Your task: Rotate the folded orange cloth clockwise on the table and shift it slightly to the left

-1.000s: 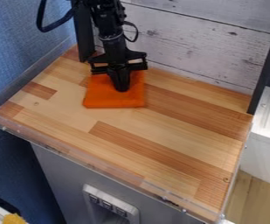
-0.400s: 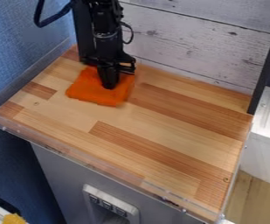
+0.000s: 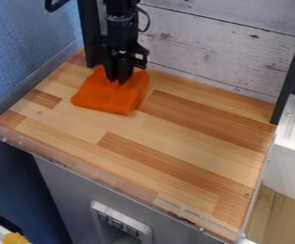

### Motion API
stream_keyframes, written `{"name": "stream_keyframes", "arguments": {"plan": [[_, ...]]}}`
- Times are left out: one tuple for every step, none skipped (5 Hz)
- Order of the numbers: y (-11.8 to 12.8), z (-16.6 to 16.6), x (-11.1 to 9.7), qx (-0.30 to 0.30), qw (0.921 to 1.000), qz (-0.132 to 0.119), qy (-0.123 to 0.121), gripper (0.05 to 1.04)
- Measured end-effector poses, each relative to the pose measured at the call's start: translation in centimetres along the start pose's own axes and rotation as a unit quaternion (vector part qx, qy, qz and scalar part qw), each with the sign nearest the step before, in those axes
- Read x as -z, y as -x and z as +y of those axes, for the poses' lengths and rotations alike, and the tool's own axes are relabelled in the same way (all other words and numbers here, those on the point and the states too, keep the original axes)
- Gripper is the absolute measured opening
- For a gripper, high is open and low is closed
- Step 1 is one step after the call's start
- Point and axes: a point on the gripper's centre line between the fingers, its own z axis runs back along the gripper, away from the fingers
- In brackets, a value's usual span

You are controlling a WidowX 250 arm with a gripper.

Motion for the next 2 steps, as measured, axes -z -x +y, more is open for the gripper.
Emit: {"name": "stream_keyframes", "arguments": {"plan": [[0.8, -0.4, -1.9, 0.01, 0.9999, 0.007, 0.007, 0.789], [2.6, -1.4, -4.1, 0.022, 0.9996, -0.002, 0.018, 0.994]]}}
